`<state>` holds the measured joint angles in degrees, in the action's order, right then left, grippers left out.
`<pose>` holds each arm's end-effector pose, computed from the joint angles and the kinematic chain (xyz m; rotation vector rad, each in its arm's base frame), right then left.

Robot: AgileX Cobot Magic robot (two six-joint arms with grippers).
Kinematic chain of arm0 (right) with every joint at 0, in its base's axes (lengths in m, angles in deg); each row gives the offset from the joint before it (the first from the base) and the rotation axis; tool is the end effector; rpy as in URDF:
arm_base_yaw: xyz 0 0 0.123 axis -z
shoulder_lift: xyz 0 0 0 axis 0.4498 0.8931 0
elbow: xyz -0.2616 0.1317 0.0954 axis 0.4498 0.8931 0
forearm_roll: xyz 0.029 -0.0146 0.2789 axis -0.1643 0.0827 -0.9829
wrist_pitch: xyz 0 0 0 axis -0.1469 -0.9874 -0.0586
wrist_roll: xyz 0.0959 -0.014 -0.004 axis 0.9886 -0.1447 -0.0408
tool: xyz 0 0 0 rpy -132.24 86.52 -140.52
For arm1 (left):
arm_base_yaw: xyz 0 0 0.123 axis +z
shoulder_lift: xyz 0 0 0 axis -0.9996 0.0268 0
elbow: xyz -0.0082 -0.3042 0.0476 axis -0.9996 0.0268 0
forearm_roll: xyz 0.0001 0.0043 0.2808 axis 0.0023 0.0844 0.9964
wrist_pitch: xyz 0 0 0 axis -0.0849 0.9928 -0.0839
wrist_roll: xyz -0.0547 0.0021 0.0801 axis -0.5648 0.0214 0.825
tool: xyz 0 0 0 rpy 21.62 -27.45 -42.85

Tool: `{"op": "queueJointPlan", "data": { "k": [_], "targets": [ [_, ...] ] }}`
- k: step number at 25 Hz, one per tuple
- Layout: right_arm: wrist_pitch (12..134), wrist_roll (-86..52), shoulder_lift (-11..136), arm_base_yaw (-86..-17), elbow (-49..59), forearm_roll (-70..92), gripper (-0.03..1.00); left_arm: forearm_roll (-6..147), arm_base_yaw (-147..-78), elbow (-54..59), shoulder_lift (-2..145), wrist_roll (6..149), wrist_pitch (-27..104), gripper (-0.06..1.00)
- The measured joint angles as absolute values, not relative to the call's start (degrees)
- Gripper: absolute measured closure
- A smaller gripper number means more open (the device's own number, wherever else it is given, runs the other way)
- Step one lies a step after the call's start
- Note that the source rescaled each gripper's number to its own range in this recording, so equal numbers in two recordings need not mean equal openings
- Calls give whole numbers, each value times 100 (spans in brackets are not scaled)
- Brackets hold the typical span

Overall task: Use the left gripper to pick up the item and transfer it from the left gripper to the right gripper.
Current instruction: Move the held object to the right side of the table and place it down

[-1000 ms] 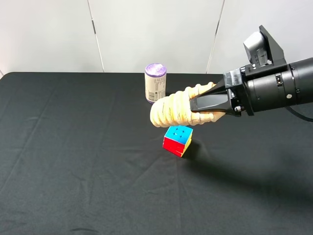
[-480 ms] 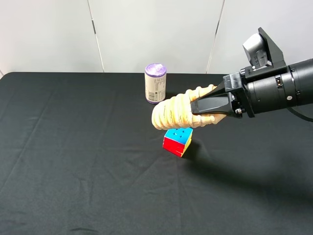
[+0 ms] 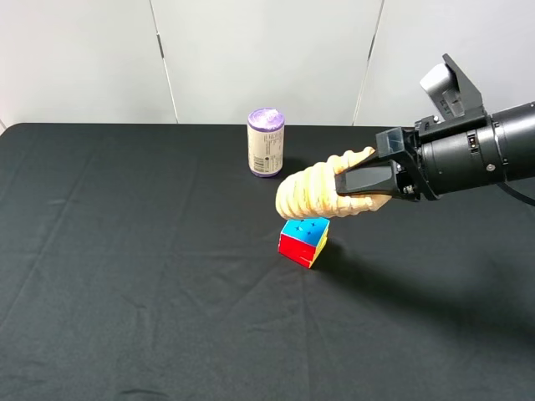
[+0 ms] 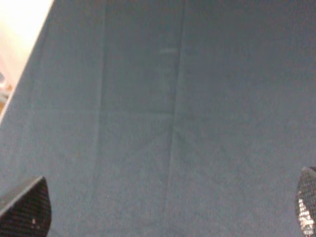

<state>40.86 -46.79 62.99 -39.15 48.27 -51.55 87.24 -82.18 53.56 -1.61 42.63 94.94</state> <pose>0.2315 0.1128 0.2390 -0.3339 2.3862 1.0026 0.0039 0.0059 0.2876 -0.1365 2.0397 0.1310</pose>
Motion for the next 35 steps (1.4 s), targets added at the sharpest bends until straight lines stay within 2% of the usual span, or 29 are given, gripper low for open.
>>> {"op": "queueJointPlan", "data": {
  "k": [13, 26, 35],
  "targets": [
    [4816, -3395, 6299, -3826, 4827, -4880, 97, 8730, -8200, 5356, -185, 4263, 9501, -6],
    [4222, -3208, 6329, -1760, 4822, -4505, 97, 8743, -8200, 5356, -185, 4263, 9490, -6],
    [3785, -3208, 7279, -1502, 4035, -4139, 97, 8743, -8200, 5356, -185, 4263, 9490, -6]
  ]
}}
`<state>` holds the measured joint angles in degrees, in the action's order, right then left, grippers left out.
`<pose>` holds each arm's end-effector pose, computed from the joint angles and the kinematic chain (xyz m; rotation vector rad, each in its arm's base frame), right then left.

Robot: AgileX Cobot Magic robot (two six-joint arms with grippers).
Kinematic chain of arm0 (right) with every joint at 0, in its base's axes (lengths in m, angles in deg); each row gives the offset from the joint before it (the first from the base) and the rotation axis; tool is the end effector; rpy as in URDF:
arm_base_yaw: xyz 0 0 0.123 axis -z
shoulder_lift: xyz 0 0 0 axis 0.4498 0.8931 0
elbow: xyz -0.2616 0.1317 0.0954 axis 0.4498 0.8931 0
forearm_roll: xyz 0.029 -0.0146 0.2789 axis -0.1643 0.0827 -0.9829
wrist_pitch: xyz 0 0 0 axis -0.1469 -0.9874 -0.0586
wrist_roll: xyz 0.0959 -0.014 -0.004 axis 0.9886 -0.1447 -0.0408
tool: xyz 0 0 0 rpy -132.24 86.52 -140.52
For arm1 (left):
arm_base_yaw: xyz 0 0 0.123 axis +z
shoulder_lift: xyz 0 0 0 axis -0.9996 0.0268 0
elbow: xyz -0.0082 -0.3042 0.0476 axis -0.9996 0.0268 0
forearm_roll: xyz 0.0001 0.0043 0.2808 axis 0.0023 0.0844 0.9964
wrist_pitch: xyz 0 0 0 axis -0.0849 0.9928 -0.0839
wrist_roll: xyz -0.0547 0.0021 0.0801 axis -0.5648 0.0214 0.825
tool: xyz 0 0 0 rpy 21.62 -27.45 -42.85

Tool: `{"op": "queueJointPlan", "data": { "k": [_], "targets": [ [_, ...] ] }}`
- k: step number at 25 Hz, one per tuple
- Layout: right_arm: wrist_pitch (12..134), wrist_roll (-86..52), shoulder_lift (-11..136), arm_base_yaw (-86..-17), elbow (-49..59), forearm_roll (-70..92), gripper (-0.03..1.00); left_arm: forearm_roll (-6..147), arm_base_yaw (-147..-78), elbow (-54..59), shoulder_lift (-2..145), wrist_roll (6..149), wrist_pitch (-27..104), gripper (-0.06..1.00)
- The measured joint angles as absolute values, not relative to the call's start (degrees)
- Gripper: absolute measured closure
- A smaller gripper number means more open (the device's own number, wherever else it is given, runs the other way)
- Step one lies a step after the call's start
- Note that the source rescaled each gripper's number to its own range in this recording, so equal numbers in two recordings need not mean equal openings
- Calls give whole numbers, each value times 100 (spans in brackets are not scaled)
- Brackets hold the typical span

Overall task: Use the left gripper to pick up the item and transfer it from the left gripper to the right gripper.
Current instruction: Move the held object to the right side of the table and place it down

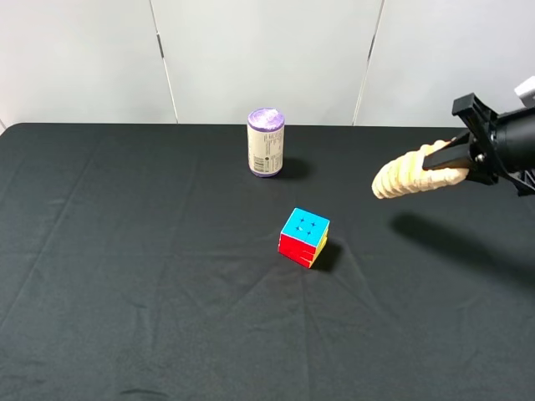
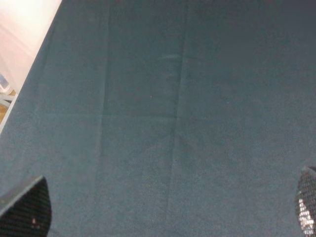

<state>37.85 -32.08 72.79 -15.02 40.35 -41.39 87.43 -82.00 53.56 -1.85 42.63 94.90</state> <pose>0.2928 -0.0007 0.2248 0.3128 2.4914 0.8512 0.0032 0.0061 0.2877 -0.1396 2.0346 0.1370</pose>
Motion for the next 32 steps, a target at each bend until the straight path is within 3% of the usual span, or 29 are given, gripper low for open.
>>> {"op": "queueJointPlan", "data": {
  "k": [8, 23, 24, 25, 26, 28, 29, 32],
  "targets": [
    [3623, -3053, 8128, -1502, 3385, -3922, 97, 8743, -8200, 5356, -185, 4263, 9490, -6],
    [3662, -2712, 8250, -1502, 3373, -3383, 97, 8743, -8200, 5356, -185, 4269, 9490, -6],
    [3676, -2707, 8250, -1502, 3373, -3378, 94, 8743, -8200, 5356, -185, 4269, 9490, -6],
    [3715, -2700, 8250, -1502, 3373, -3370, 84, 8743, -8200, 5356, -185, 4269, 9490, -6],
    [3755, -2700, 8250, -1502, 3373, -3370, 70, 8743, -8200, 5356, -185, 4269, 9490, -6],
    [3805, -2700, 8250, -1502, 3373, -3370, 27, 8743, -8200, 5356, -185, 4269, 9490, -6],
    [3811, -2700, 8250, -1502, 3373, -3353, 15, 8743, -8200, 5356, -185, 4269, 9490, -6],
    [3827, -2697, 8250, -1502, 3373, -3335, 1, 8743, -8200, 5356, -185, 4269, 9490, -6]
  ]
}}
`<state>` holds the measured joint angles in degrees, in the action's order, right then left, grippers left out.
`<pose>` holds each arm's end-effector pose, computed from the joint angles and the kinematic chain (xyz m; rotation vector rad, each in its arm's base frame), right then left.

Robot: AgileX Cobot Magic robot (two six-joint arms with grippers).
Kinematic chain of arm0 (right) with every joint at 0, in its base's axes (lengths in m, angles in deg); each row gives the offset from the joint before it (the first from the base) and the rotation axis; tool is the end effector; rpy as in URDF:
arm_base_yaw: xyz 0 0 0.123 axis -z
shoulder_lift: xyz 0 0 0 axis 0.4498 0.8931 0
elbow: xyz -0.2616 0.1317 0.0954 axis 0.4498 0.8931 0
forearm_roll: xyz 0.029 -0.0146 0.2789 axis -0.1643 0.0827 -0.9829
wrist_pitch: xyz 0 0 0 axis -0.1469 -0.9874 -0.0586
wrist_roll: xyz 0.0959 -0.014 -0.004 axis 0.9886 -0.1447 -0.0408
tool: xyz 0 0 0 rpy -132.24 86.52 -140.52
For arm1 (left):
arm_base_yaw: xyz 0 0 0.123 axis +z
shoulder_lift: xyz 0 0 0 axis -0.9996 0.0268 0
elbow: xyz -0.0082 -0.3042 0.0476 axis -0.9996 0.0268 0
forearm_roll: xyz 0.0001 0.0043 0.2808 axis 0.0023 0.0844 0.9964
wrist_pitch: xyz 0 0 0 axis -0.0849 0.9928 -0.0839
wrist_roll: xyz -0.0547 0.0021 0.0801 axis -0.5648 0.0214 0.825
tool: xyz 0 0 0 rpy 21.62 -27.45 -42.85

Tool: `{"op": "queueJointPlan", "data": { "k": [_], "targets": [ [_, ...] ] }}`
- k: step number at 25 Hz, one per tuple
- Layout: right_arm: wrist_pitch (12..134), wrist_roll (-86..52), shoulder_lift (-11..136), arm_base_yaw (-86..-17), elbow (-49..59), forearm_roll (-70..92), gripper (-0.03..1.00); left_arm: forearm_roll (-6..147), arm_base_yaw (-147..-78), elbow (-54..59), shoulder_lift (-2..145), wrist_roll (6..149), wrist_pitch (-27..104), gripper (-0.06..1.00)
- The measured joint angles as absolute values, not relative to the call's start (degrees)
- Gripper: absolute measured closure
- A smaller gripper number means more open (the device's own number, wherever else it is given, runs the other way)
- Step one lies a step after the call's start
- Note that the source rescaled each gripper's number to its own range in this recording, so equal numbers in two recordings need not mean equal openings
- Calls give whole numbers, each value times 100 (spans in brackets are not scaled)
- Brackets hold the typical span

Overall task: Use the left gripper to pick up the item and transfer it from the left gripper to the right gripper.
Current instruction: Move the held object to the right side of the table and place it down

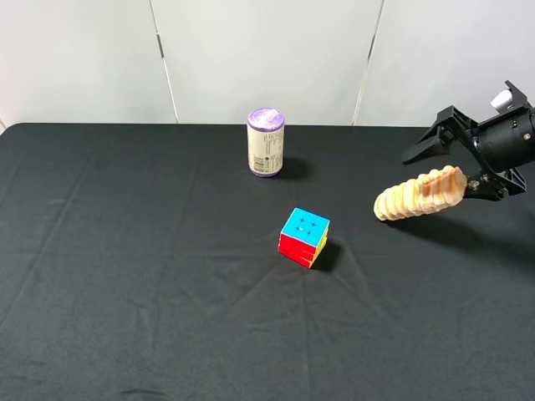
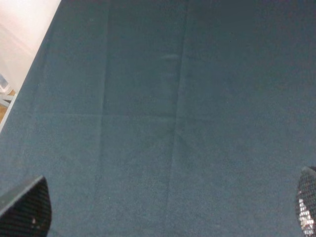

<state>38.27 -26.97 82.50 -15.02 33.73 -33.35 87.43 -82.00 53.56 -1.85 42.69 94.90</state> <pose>0.3271 -0.0136 0.1984 0.3363 2.6242 0.7764 0.0032 0.0061 0.2877 -0.1386 2.0347 0.1376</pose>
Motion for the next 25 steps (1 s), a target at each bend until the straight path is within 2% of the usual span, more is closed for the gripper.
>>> {"op": "queueJointPlan", "data": {
  "k": [3, 13, 25],
  "targets": [
    [3827, -2697, 8250, -1502, 3373, -3335, -2, 8743, -8200, 5356, -185, 4269, 9490, -6],
    [3782, -2640, 8067, -1502, 3335, -3176, -3, 8743, -8200, 5356, -185, 4269, 9490, -6],
    [3849, -1442, 7403, -1515, 3328, -1656, -3, 8743, -8200, 5356, -185, 4269, 9490, -6]
  ]
}}
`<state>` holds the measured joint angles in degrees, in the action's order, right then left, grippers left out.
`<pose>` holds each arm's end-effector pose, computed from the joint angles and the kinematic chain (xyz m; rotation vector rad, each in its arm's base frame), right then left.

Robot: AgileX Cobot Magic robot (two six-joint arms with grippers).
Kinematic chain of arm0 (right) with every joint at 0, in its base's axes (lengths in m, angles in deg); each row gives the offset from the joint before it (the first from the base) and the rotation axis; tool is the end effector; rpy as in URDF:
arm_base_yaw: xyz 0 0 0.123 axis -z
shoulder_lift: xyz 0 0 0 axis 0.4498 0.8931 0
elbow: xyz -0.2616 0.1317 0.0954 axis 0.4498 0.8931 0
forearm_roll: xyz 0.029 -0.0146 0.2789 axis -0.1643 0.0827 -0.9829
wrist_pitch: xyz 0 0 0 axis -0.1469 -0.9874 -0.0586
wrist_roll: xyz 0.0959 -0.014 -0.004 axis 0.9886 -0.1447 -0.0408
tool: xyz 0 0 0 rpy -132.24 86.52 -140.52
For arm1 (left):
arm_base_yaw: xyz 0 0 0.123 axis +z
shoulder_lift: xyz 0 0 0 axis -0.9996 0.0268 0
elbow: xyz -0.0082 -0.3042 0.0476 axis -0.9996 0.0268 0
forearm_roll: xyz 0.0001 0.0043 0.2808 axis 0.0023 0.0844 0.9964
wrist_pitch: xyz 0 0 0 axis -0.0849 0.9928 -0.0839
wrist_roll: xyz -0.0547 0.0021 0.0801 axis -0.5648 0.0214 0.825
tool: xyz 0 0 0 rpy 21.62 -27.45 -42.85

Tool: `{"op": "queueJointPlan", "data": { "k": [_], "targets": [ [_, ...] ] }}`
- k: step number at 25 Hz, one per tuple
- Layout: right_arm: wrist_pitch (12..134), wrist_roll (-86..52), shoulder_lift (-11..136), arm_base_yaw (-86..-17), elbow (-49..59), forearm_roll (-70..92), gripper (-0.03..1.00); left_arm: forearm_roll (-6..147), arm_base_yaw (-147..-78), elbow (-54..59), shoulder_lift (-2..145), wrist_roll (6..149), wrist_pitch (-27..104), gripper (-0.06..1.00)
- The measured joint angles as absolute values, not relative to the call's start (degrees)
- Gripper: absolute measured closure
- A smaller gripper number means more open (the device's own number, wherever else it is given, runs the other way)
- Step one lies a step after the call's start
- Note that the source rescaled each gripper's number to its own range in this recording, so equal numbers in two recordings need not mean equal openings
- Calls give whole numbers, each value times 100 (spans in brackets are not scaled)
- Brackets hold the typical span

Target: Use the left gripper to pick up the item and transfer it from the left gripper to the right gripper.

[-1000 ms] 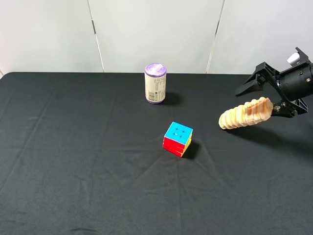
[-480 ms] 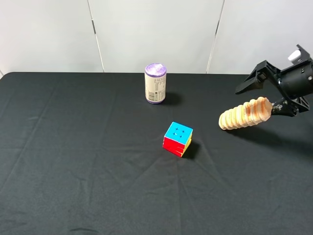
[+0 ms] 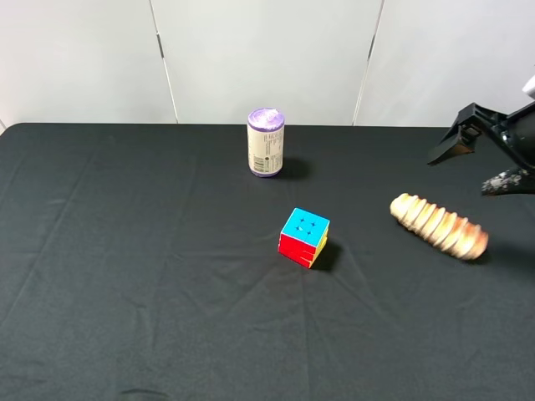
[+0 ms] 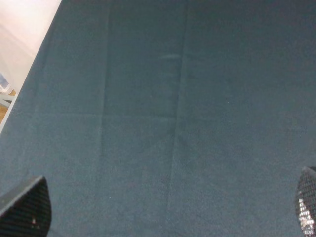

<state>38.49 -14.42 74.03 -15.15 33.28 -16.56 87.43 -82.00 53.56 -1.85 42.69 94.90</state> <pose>0.3055 -0.0232 0.2356 0.3036 2.6454 0.5270 0.0032 0.0061 0.2877 -0.1386 2.0347 0.1376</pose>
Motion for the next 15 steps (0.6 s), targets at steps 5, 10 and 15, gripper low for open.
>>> {"op": "queueJointPlan", "data": {
  "k": [5, 10, 15],
  "targets": [
    [3825, -1209, 7120, -1515, 3328, -1383, -3, 8743, -8200, 5356, -185, 4269, 9490, -6],
    [3680, -1170, 6819, -1515, 3328, -1341, -3, 8743, -8200, 5356, -185, 4269, 9490, -6],
    [3417, -970, 6482, -1515, 3328, -1123, -3, 8743, -8200, 5356, -185, 4269, 9490, -6]
  ]
}}
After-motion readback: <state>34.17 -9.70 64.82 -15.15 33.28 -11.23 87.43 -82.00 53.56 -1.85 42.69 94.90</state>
